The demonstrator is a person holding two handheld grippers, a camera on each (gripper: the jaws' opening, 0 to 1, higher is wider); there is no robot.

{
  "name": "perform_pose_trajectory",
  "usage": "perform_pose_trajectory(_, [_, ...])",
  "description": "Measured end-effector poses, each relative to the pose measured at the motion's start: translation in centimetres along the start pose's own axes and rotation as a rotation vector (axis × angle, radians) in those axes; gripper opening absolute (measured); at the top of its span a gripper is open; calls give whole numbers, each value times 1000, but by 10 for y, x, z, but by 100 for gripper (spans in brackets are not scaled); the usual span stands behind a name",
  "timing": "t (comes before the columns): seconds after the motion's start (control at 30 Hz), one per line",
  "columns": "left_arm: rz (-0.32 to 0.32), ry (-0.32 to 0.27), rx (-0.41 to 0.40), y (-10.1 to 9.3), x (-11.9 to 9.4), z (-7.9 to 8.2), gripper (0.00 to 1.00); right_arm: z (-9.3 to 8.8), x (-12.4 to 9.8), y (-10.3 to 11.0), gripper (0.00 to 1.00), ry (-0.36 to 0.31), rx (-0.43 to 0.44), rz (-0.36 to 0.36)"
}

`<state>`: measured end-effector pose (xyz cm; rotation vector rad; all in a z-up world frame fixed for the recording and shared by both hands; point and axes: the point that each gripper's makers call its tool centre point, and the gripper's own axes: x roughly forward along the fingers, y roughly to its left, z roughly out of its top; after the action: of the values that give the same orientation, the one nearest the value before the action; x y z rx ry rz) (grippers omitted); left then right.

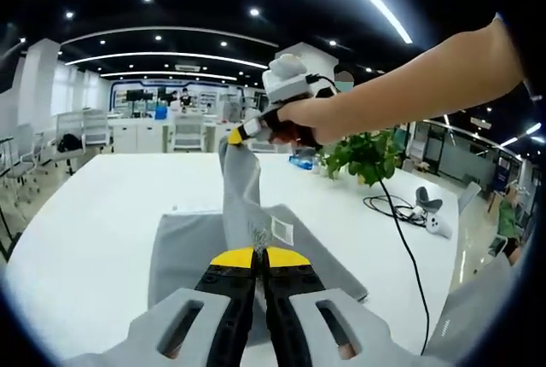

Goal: Fold the towel on the table until its edges align and the towel forms a compact rectangular stack.

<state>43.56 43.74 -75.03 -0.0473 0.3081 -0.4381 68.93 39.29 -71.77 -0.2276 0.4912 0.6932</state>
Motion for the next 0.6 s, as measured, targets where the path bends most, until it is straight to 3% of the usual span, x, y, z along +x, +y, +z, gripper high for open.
perform_pose_trajectory(0.4, [48, 26, -8, 25, -7, -22, 2, 0, 41, 9, 1, 15, -55, 32])
perform_pose_trajectory(0.6, [63, 38, -13, 31, -11, -31, 2, -3, 51, 20, 1, 9, -76, 31])
